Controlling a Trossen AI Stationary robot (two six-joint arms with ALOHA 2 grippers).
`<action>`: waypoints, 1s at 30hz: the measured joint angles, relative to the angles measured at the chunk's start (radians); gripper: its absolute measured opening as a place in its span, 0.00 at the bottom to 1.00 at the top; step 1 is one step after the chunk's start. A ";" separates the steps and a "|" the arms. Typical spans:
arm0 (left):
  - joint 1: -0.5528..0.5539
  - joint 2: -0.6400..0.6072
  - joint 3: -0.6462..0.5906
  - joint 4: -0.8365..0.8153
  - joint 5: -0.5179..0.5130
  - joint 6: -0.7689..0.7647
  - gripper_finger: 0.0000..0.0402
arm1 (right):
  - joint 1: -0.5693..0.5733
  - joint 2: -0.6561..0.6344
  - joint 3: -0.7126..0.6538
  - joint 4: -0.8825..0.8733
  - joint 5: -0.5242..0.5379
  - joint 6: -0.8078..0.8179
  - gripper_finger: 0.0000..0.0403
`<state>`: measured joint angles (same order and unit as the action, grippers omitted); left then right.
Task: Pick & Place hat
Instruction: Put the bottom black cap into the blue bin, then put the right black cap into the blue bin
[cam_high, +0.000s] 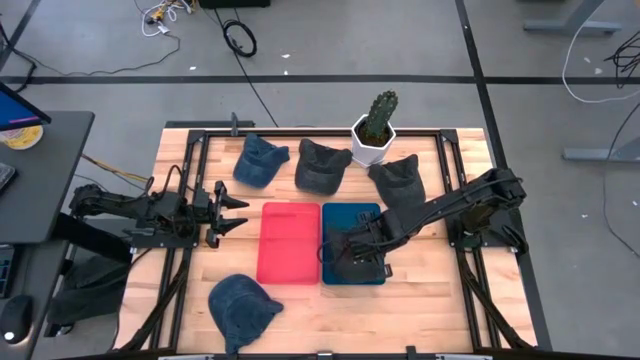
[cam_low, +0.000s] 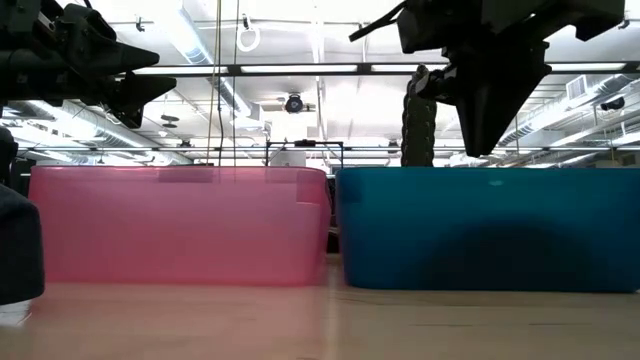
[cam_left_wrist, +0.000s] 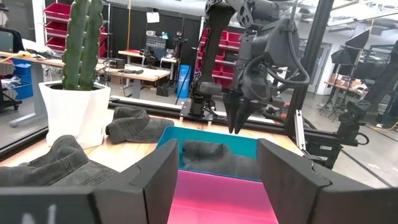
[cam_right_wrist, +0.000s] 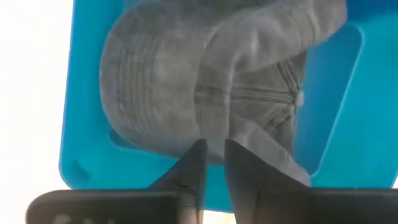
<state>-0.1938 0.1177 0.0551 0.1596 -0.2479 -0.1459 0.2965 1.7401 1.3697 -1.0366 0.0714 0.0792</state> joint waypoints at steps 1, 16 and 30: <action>0.000 0.000 0.000 0.000 0.000 0.000 0.55 | -0.001 0.000 0.000 -0.003 0.000 0.003 0.17; 0.000 0.000 0.000 0.000 0.000 0.000 0.55 | -0.004 -0.026 0.067 -0.250 0.000 0.092 0.47; 0.000 0.000 0.000 0.000 0.000 0.000 0.55 | -0.137 -0.300 0.067 -0.247 0.097 0.054 0.44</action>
<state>-0.1936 0.1177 0.0551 0.1596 -0.2481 -0.1459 0.1597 1.4401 1.4363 -1.2833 0.1682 0.1332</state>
